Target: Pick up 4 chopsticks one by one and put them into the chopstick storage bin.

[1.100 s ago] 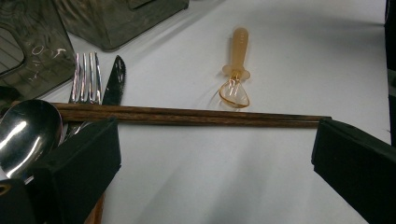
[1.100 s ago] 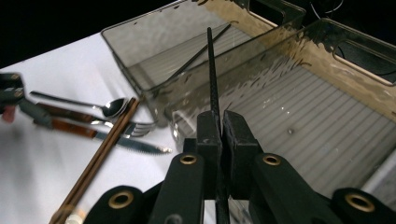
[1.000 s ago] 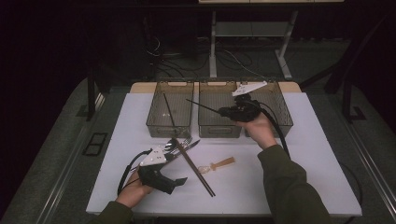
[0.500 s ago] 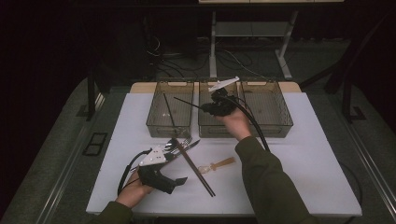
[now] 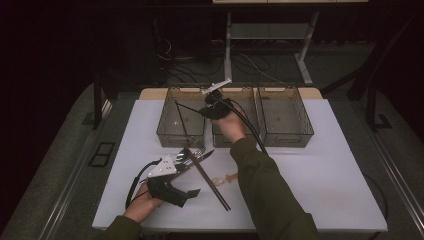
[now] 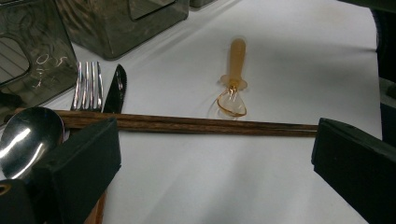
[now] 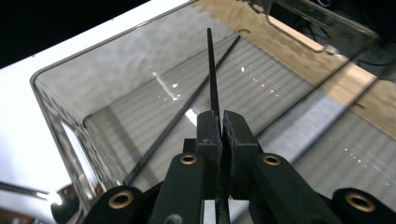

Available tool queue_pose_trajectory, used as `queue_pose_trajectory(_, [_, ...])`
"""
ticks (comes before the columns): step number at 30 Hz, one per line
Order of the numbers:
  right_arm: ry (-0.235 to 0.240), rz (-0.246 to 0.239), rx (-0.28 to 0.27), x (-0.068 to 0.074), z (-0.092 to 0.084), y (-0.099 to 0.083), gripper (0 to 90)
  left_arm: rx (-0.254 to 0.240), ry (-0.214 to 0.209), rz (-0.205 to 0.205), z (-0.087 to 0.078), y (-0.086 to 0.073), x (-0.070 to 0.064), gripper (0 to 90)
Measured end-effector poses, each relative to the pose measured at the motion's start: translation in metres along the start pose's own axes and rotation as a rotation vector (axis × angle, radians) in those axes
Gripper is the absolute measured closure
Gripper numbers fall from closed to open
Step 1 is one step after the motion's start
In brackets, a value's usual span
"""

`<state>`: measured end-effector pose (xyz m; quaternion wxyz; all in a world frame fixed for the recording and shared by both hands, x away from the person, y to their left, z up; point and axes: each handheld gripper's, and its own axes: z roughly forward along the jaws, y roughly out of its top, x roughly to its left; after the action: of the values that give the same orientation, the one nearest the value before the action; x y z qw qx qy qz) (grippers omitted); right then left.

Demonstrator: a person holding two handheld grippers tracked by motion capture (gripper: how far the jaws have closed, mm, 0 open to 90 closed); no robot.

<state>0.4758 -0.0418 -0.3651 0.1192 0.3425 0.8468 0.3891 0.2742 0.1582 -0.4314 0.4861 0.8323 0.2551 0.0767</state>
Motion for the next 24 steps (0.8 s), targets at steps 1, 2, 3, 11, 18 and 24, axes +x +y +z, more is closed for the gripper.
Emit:
queue_pose_trajectory(1, [-0.001,-0.001,0.004,0.001,0.003,0.001,86.0,0.000,0.001,0.006,0.000,0.000,0.000,0.8])
queue_pose_trajectory(2, [-0.007,-0.004,0.012,0.003,0.006,0.003,86.0,-0.001,0.000,0.005,0.000,0.000,0.000,0.8])
queue_pose_trajectory(3, [-0.008,-0.006,0.014,0.005,0.010,0.005,86.0,-0.002,-0.001,0.006,0.000,0.000,0.000,0.8])
queue_pose_trajectory(11, [-0.027,-0.001,0.044,0.013,0.032,0.017,85.9,-0.006,-0.005,-0.001,0.000,0.000,0.000,0.8])
queue_pose_trajectory(18, [-0.016,0.003,0.035,0.015,0.038,0.019,67.2,-0.011,-0.008,-0.001,0.000,0.000,0.000,0.8])
queue_pose_trajectory(24, [-0.001,0.014,0.029,0.012,0.030,0.018,59.8,-0.005,-0.007,0.003,-0.001,0.000,0.000,0.8])
